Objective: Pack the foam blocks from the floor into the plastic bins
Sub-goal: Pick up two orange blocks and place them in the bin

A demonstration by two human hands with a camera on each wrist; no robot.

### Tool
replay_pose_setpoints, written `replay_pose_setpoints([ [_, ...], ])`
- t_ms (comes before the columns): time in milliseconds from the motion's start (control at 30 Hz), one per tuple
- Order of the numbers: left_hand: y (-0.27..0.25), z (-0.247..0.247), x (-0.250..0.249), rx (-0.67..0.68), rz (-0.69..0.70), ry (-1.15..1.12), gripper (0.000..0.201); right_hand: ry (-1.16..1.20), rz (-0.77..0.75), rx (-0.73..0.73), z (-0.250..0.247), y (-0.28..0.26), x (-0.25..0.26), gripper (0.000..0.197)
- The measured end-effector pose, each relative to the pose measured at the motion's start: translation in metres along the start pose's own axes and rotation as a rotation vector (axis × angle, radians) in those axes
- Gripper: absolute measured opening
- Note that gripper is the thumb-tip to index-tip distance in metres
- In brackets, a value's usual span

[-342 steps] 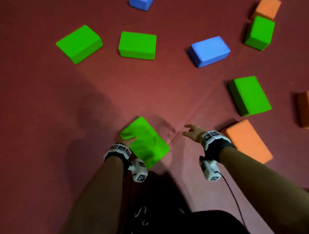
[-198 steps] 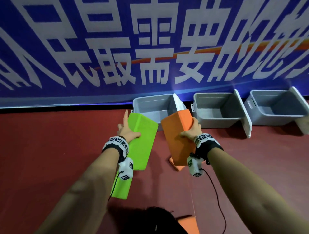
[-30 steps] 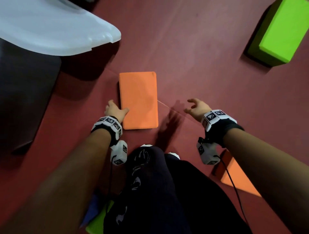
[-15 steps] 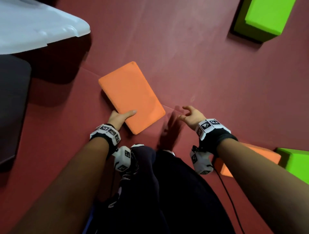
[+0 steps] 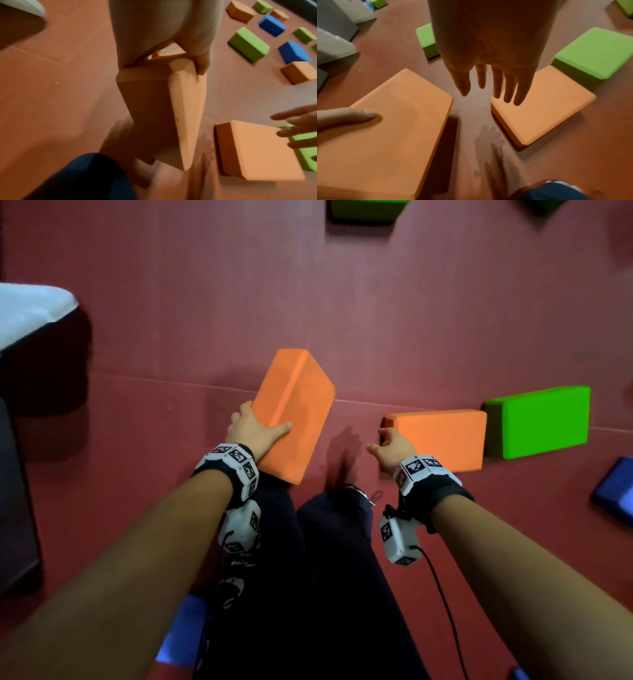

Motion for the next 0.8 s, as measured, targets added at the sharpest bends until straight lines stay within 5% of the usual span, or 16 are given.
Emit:
replay_pose_setpoints([
  [200, -0.022, 0.042, -0.073, -0.033, 0.103, 0.161, 0.091, 0.065, 0.057, -0.126, -0.071, 0.018, -0.071, 0.058],
  [433, -0.028, 0.107, -0.101, -0.139, 0.094, 0.266, 0.087, 0.126, 0.173, -0.326, -0.139, 0.073, -0.184, 0.088],
  [667, -0.039, 0.157, -0.081, -0.125, 0.036, 0.181, 0.089, 0.197, 0.173, -0.190, -0.141, 0.120, -0.230, 0.100],
  [800, -0.045, 0.171, -0.094, -0.170, 0.039, 0.119, 0.095, 0.158, 0.185, -0.147, -0.130, 0.128, -0.230, 0.088],
])
Point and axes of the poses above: each hand's wrist, its own y-axis towards the middle knuckle, its own z-axis out of the palm, x = y × z, the point moved 8 cm from there along y, towards the middle knuckle, and after that the axes turned 9 degrees about y, right-handed, at the moved point
